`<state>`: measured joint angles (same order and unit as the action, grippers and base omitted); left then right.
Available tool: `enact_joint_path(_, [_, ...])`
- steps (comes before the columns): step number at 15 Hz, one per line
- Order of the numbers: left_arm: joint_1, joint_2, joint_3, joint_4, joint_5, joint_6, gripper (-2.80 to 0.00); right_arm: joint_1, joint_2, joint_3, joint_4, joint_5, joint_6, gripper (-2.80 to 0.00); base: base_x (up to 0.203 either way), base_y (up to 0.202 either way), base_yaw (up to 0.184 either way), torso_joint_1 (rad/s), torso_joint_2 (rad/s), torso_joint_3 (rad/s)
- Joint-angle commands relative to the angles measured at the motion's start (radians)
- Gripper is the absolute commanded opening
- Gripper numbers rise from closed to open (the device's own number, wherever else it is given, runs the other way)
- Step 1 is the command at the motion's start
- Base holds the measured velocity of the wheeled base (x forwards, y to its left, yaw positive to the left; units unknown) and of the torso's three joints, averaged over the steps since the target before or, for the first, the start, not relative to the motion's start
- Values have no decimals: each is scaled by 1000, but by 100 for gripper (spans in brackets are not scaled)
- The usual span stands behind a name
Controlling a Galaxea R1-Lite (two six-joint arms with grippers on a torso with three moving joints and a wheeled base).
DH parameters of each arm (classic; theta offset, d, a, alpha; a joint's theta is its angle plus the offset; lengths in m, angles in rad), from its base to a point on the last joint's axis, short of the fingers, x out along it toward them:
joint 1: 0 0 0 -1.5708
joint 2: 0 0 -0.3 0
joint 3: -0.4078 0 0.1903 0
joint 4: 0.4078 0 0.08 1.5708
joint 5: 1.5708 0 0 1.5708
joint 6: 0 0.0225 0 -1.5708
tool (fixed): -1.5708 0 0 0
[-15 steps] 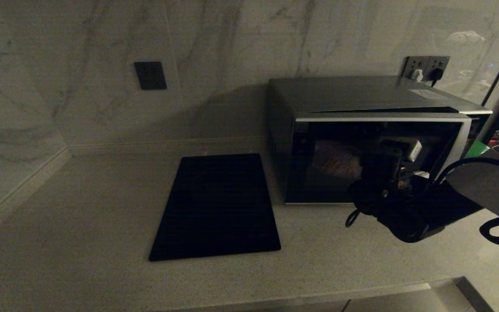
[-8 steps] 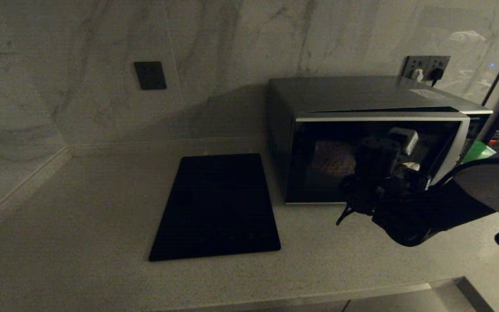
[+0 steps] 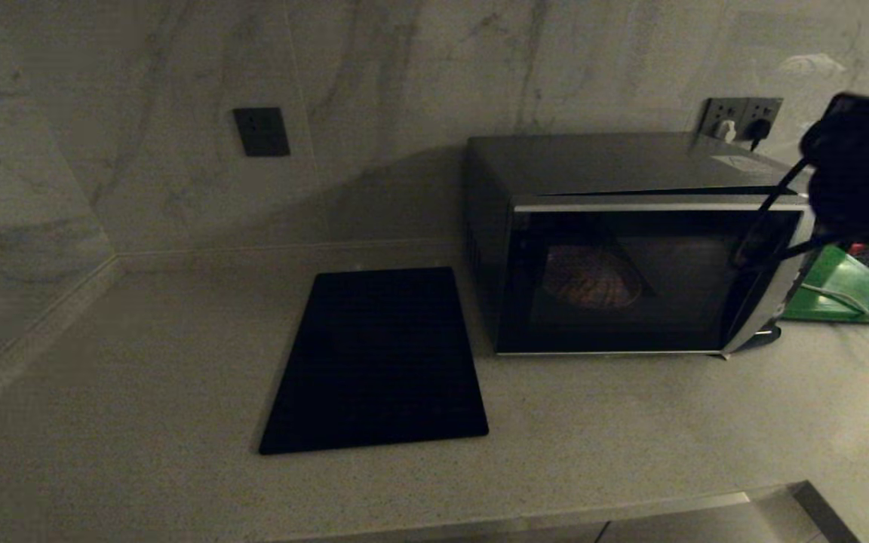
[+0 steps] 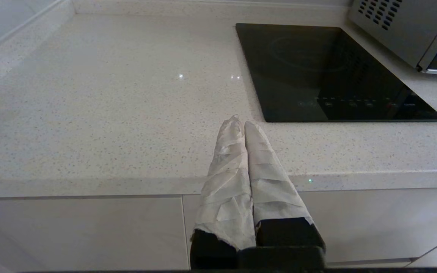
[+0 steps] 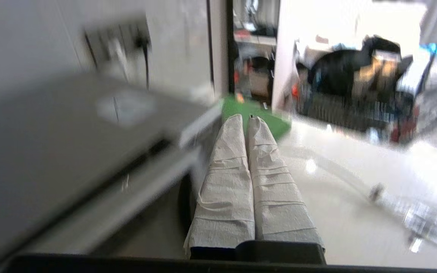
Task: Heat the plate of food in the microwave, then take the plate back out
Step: Open the microwave oven
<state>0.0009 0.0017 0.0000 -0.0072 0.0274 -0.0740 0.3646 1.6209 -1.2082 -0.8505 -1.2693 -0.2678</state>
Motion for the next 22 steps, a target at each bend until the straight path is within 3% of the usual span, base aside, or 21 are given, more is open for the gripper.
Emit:
enact_joint_path(1, [1,0,0,0,1,-1,-280,-24,-109,-128,160,56,-11,-280,0,0,0,0,0,0])
enact_joint_path(5, [-1,0,0,0,0,-1,-280,-40,-115,-507,444,106,-13,-280,0,0,0,116,-225,-115])
enact_joint_path(7, [1,0,0,0,0,-1,-280,-52,-128,-684,658,118,-13,-280,0,0,0,38,-90,-42])
enact_joint_path(10, [1,0,0,0,1,-1,-280,-67,-226,-749,985,197,-13,-280,0,0,0,0,0,0])
enact_joint_path(13, [1,0,0,0,0,-1,-280,-111,-264,-748,1203,248,-9,-280,0,0,0,0,0,0])
enact_joint_path(16, [0,0,0,0,0,-1,-280,-197,-249,-748,1354,393,3,-280,0,0,0,0,0,0])
enact_joint_path(19, [1,0,0,0,0,-1,-280,-300,-211,-749,1411,548,46,-280,0,0,0,0,0,0])
enact_joint_path(22, [1,0,0,0,0,-1,-280,-428,-204,-752,1457,814,123,-280,0,0,0,0,0,0])
